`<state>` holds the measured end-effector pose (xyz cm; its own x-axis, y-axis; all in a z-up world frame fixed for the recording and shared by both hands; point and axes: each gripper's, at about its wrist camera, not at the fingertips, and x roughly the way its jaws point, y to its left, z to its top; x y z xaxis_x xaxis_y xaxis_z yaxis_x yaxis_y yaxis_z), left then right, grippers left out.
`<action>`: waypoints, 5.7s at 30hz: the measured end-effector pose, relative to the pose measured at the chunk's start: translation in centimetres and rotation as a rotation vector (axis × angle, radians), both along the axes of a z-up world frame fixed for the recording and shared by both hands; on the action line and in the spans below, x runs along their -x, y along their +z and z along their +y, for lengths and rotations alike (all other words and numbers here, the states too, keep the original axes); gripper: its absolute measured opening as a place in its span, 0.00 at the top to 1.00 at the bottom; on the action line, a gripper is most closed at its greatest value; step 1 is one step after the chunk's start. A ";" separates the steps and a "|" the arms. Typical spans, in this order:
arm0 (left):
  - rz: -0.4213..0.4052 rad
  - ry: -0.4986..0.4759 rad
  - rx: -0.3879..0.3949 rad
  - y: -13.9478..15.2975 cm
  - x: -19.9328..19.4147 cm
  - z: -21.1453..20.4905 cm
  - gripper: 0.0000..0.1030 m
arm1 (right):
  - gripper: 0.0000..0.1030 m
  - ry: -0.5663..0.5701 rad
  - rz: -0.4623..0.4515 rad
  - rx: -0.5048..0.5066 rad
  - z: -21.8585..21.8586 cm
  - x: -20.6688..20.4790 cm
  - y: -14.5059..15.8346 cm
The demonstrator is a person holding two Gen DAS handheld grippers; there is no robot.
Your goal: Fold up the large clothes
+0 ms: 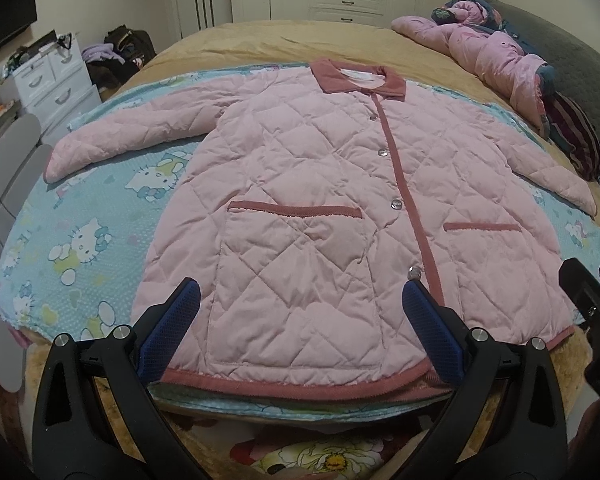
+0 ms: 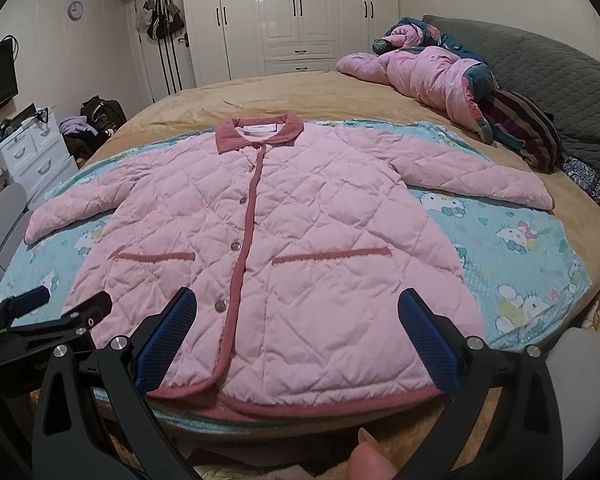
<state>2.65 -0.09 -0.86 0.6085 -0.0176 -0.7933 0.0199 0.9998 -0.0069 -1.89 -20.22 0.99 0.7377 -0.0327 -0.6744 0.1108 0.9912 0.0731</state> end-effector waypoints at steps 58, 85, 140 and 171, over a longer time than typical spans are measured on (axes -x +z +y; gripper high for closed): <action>0.013 -0.073 0.009 -2.2 -30.0 -20.2 0.08 | 0.04 -0.451 0.048 -0.073 -28.8 -29.0 -2.2; 0.035 -0.160 -0.072 -5.1 -34.0 -26.4 0.08 | 0.04 -0.991 0.018 -0.696 -51.3 -22.5 -16.0; -0.040 0.087 0.157 4.9 -34.6 -2.3 0.08 | 0.87 0.176 -0.265 -0.222 -16.4 -30.7 1.6; 0.261 -0.084 0.520 -1.7 -34.6 -2.7 0.08 | 0.13 0.190 -0.065 -0.325 -17.4 -25.4 -3.8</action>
<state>37.23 -2.77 -2.59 0.3735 -0.4845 -0.7911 0.0310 0.8588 -0.5113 23.51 -37.65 -2.82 0.7513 0.3168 -0.5789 -0.0879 0.9174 0.3881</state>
